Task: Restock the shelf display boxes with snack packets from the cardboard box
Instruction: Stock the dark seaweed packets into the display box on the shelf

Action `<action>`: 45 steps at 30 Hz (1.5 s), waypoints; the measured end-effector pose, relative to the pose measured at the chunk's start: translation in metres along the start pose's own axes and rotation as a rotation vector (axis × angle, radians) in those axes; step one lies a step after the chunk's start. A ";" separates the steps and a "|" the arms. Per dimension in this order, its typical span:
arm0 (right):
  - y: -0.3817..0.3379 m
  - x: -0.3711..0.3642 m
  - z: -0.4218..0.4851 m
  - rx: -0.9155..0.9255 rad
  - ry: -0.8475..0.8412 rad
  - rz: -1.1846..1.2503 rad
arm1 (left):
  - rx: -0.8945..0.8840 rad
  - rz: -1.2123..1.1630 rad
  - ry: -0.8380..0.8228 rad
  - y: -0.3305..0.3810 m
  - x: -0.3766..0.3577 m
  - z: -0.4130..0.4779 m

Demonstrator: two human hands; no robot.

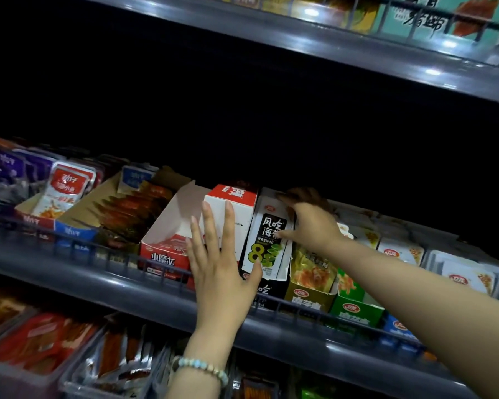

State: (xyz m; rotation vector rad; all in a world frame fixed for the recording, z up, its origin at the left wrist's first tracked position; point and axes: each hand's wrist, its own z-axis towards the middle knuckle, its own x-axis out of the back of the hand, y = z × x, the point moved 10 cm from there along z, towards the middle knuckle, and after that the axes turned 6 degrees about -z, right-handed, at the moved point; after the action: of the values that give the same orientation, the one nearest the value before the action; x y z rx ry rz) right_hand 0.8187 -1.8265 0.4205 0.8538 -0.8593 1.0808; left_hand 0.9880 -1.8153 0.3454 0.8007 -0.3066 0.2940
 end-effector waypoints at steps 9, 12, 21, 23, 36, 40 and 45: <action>0.005 0.008 -0.007 0.015 -0.029 0.077 | 0.005 0.078 0.035 0.000 0.006 -0.001; 0.005 0.026 -0.028 0.024 -0.022 0.126 | 0.004 0.059 0.046 0.009 0.014 -0.003; 0.040 0.026 -0.177 0.092 -0.120 0.286 | -0.182 0.055 -0.210 0.078 -0.004 -0.074; 0.057 0.006 -0.217 0.031 -0.179 0.357 | -0.198 0.087 -0.331 0.076 -0.023 -0.111; 0.044 -0.218 -0.473 -0.463 -0.759 0.780 | 0.145 0.364 -0.995 -0.042 -0.106 -0.333; 0.019 -0.282 -0.530 -0.657 -0.880 0.900 | 0.290 0.414 -1.014 -0.098 -0.097 -0.367; 0.011 -0.341 -0.578 -0.992 -0.881 1.022 | 0.546 0.358 -1.020 -0.148 -0.088 -0.400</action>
State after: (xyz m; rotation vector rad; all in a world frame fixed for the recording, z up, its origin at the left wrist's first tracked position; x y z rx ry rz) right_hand 0.8193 -1.4325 -0.1227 -0.0890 -2.4695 0.8599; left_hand 1.0248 -1.6304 -0.0469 1.4036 -1.3792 0.2866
